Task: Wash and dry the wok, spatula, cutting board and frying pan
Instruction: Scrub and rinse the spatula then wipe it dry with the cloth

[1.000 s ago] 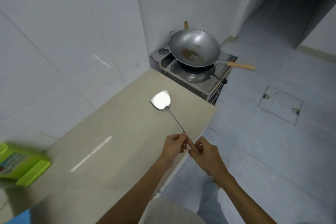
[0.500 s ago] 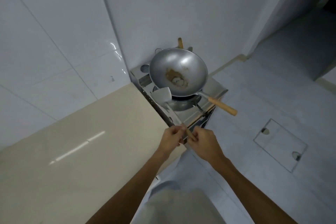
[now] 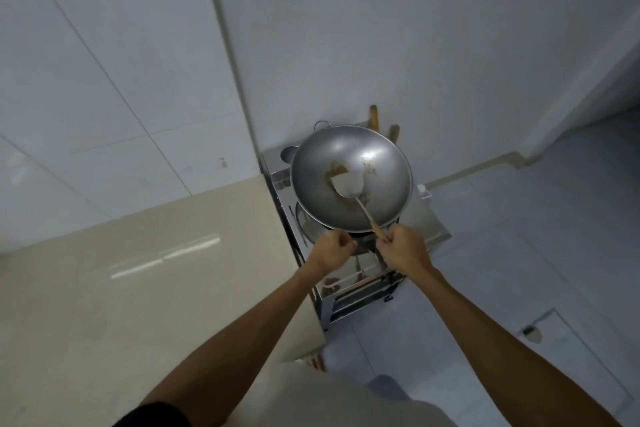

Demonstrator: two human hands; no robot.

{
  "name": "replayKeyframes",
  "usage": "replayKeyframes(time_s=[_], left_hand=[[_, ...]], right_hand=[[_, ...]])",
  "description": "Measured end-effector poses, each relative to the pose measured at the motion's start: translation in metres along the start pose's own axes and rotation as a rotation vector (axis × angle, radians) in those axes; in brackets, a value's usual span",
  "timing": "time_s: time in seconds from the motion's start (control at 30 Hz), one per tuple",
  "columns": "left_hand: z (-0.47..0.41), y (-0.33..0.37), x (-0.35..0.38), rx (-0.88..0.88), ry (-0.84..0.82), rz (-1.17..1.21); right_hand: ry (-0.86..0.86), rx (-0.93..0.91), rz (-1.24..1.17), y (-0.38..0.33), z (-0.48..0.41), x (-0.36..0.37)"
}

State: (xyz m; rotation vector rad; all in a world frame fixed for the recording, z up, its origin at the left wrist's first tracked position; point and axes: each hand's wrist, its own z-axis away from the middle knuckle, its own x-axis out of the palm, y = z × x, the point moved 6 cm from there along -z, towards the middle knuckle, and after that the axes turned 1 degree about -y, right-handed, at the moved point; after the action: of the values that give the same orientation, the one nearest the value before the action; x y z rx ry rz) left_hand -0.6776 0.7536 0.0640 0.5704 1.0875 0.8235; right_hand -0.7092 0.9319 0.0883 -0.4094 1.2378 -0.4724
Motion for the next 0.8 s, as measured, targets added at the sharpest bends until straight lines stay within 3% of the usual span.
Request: replayKeyframes(time_s=[0.23,0.8], left_hand=[[-0.014,0.004,0.032,-0.061,0.100,0.023],[-0.014,0.041,0.152,-0.401,0.287,0.291]], right_hand=[[-0.092,-0.056,0.056,0.021,-0.036,-0.003],[-0.275,-0.220,0.141,0.068,-0.063,-0.009]])
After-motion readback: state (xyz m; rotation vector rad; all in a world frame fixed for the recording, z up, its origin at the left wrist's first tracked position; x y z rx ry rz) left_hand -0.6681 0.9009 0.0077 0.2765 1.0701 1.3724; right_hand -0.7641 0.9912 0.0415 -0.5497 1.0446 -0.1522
